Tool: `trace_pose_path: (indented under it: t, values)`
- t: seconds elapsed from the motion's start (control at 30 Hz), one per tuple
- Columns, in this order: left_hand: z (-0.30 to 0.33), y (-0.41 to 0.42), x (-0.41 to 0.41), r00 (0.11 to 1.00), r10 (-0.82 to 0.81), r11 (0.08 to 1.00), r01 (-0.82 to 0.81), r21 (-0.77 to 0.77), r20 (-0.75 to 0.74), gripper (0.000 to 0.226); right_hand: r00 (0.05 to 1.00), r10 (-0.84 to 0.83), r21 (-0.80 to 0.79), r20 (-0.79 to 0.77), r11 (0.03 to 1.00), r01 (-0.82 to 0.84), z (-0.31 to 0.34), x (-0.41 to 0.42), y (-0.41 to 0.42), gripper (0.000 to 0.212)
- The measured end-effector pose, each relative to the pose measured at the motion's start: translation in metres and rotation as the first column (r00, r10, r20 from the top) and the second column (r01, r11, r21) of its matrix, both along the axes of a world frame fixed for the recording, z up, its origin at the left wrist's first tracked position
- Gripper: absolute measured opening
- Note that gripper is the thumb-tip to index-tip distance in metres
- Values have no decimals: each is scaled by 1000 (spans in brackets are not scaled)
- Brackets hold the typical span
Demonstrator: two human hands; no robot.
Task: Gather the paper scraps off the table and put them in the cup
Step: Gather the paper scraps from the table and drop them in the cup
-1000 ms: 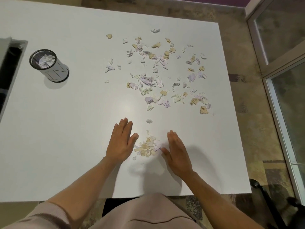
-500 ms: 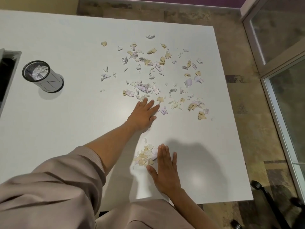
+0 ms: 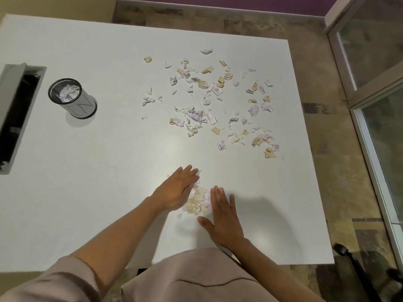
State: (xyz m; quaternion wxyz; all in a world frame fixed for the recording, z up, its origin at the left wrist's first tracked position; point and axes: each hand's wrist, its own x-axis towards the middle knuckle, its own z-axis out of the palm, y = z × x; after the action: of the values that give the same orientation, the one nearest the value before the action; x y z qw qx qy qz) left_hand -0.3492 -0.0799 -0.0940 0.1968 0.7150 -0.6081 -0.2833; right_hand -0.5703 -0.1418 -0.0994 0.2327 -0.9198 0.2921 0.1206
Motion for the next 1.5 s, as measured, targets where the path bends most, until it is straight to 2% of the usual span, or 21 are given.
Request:
trace_pose_path:
  t: [0.1,0.17,0.23,0.3,0.33,0.4,0.43,0.5,0.63,0.77,0.87,0.97,1.07,1.13,1.2,1.27,1.37,1.5]
  values:
    - [10,24,-13,997,-7,996,15,93,-82,43,999,37,-12,-20,999,-38,6,4,-4,95]
    - [17,38,-21,993,12,992,4,128,-121,45,999,49,-13,19,999,-49,11,4,-7,97]
    - [23,50,-28,995,62,995,-55,81,-81,49,995,26,-14,92,1000,-25,19,2,-10,95]
    - [26,58,-33,993,113,990,-115,82,33,68,986,-36,-42,161,998,44,22,1,-14,94]
    - [27,62,-36,988,131,982,-141,124,84,81,990,-62,-35,129,997,67,25,2,-16,96]
    - [28,65,-44,978,147,959,-177,220,146,104,996,-89,35,-29,995,90,28,11,-20,100]
    - [27,64,-49,974,145,947,-187,261,172,110,992,-78,60,-100,995,84,29,17,-21,101]
    - [26,58,-61,966,150,926,-211,312,209,114,990,-34,78,-134,996,45,30,27,-17,99]
    - [25,45,-75,951,255,905,-299,302,176,94,997,-22,69,-76,997,27,34,40,-3,74]
    - [21,44,-73,913,409,876,-396,274,14,51,998,-29,40,-55,999,32,32,42,-1,45]
    - [22,43,-70,887,460,860,-434,268,-39,27,998,22,13,-54,1000,-21,29,40,1,36]
    - [24,40,-69,881,471,861,-453,231,-27,22,999,42,1,-28,999,-42,25,40,1,31]
    - [23,39,-69,905,423,898,-424,117,36,22,997,65,4,38,998,-65,25,45,-2,24]
    - [24,38,-69,895,445,892,-446,78,30,22,995,49,12,84,999,-50,27,49,-5,17]
    - [26,35,-67,867,498,865,-495,81,-14,20,991,-37,76,128,997,28,31,53,-9,13]
    - [29,32,-63,827,557,829,-548,109,-74,17,973,-138,209,184,973,99,34,55,-13,15]
    - [33,30,-55,739,641,767,-626,142,-207,16,891,-362,451,275,867,213,38,57,-17,10]
    - [43,28,-40,542,760,640,-719,269,-359,10,812,-558,617,168,702,355,39,70,-23,22]
